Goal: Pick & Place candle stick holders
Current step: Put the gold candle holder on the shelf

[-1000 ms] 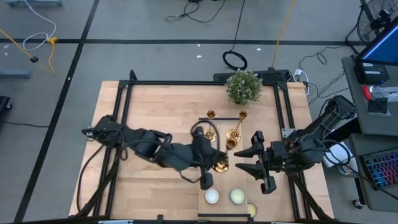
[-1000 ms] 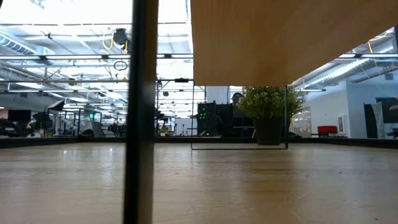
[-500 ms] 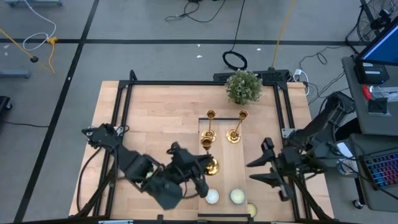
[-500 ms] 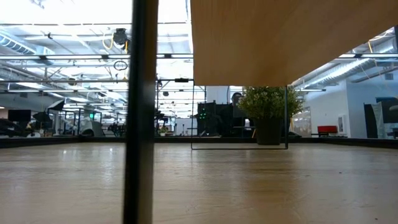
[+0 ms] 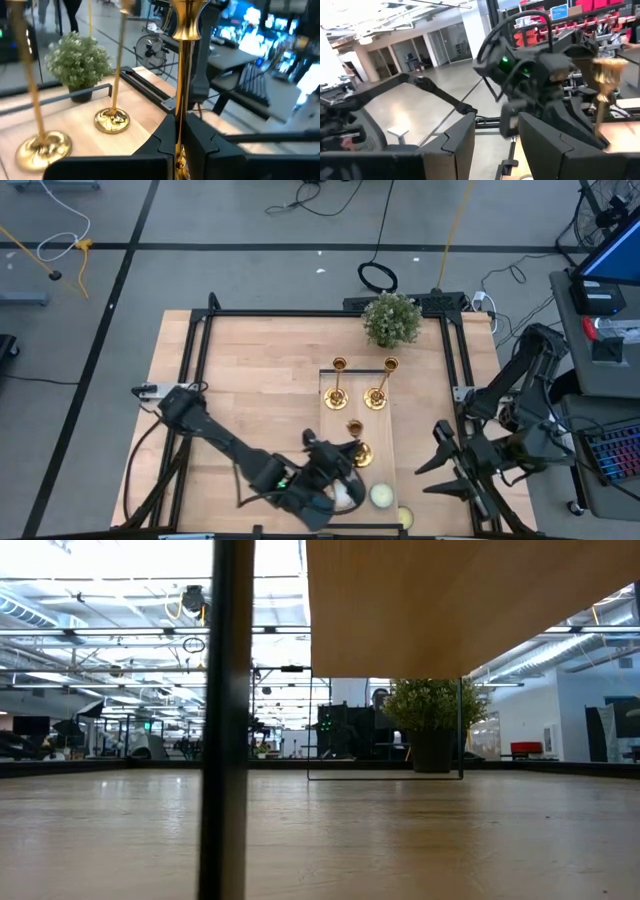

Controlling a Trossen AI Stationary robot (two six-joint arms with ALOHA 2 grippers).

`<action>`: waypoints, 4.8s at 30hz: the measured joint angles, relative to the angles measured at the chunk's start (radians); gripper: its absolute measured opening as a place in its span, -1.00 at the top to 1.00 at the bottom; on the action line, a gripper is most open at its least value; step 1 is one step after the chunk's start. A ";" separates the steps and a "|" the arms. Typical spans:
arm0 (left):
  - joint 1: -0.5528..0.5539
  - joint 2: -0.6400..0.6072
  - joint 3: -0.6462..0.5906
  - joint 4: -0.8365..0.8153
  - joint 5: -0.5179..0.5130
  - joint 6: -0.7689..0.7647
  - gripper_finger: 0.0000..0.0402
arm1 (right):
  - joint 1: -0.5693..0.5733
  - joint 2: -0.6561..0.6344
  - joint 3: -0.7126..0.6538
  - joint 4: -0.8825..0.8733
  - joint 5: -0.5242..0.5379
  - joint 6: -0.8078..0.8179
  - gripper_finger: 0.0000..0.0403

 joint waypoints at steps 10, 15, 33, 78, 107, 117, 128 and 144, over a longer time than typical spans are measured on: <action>0.100 0.034 0.000 0.022 0.131 0.176 0.87 | 0.020 0.000 0.000 -0.001 0.001 -0.006 0.28; 0.139 0.033 0.000 -0.027 0.151 0.182 0.93 | 0.040 0.000 0.000 -0.002 -0.003 0.007 0.28; 0.119 0.035 -0.168 0.061 -0.078 0.025 0.93 | 0.085 0.000 0.000 -0.001 0.000 0.026 0.28; 0.190 0.080 -0.186 0.113 0.024 0.063 0.93 | 0.076 0.000 0.000 -0.001 0.000 0.045 0.28; 0.201 0.078 -0.186 0.028 0.032 0.011 0.88 | 0.076 0.000 0.000 -0.001 0.000 0.045 0.28; 0.201 0.077 -0.185 0.031 0.063 -0.011 0.88 | 0.076 0.000 0.000 0.000 0.000 0.050 0.28; 0.197 0.077 -0.185 0.027 0.065 -0.030 0.91 | 0.076 0.000 0.000 0.000 0.000 0.053 0.28; 0.195 0.078 -0.185 -0.021 0.084 -0.080 0.76 | 0.076 0.000 0.000 0.000 0.000 0.053 0.28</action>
